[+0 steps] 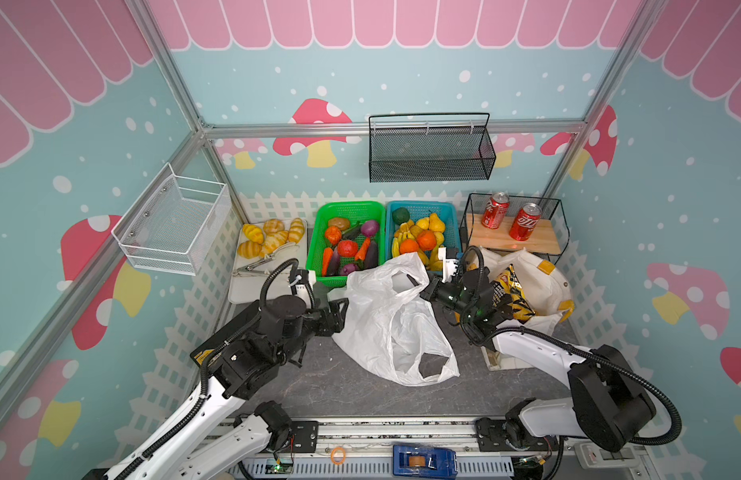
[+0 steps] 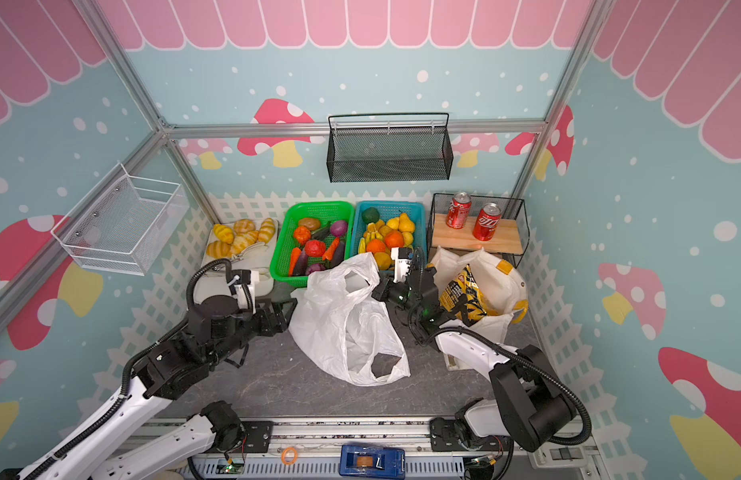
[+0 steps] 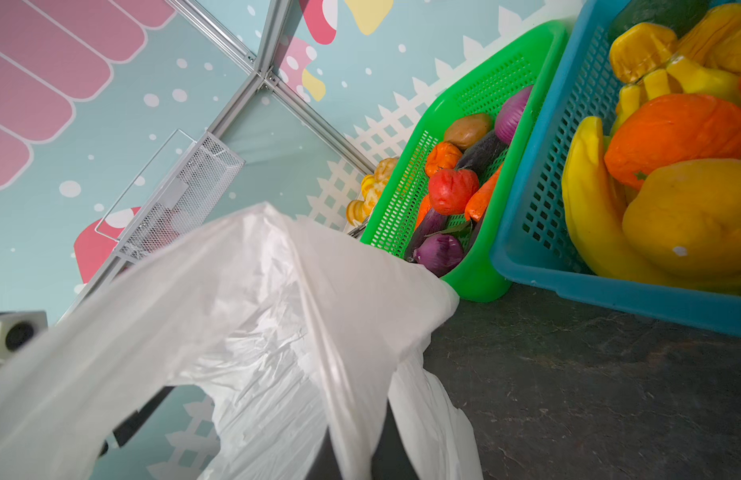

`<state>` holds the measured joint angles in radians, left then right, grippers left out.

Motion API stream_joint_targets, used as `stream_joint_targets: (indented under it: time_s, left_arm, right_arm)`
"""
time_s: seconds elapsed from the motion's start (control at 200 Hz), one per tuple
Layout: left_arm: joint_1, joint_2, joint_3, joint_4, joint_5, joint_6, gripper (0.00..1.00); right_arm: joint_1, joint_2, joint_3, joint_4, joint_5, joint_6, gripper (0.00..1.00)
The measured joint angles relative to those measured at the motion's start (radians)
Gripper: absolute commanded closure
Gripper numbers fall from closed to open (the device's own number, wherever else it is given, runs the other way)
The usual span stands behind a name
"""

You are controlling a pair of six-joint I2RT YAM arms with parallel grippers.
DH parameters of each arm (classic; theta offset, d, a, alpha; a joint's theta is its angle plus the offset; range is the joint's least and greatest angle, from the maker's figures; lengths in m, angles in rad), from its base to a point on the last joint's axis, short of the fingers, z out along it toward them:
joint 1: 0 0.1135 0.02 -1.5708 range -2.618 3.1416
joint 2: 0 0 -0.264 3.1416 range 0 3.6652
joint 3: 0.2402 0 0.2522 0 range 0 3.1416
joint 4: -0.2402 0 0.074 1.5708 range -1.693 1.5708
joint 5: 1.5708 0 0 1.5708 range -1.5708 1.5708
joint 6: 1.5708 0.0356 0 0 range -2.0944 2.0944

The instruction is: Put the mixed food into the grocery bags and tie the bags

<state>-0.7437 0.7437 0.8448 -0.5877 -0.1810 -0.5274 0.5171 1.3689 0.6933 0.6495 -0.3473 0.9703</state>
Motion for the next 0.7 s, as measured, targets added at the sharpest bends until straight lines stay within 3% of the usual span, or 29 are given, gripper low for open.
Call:
stream_joint_targets:
  time_s: [0.18, 0.345, 0.42, 0.495, 0.63, 0.7]
  left_arm:
    - [-0.257, 0.155, -0.077, 0.078, -0.046, -0.064, 0.16]
    - [-0.360, 0.370, -0.062, 0.151, -0.146, -0.115, 0.14]
    - [-0.378, 0.462, -0.045, 0.175, -0.194, -0.140, 0.19]
    - [-0.381, 0.533, -0.031, 0.192, -0.252, -0.169, 0.31]
    - [-0.379, 0.582, -0.026, 0.198, -0.355, -0.196, 0.74]
    - [-0.370, 0.555, -0.026, 0.198, -0.366, -0.175, 0.90]
  right_arm:
    - [0.000, 0.012, 0.000, 0.011, 0.018, 0.013, 1.00]
    - [0.000, 0.025, 0.000, 0.018, 0.019, 0.019, 1.00]
    - [0.000, 0.026, 0.000, 0.025, 0.019, 0.021, 1.00]
    - [0.000, 0.026, -0.004, 0.037, 0.020, 0.023, 1.00]
    - [0.000, 0.020, -0.021, 0.016, 0.030, -0.006, 1.00]
    - [-0.005, 0.003, -0.019, -0.045, 0.031, -0.066, 1.00]
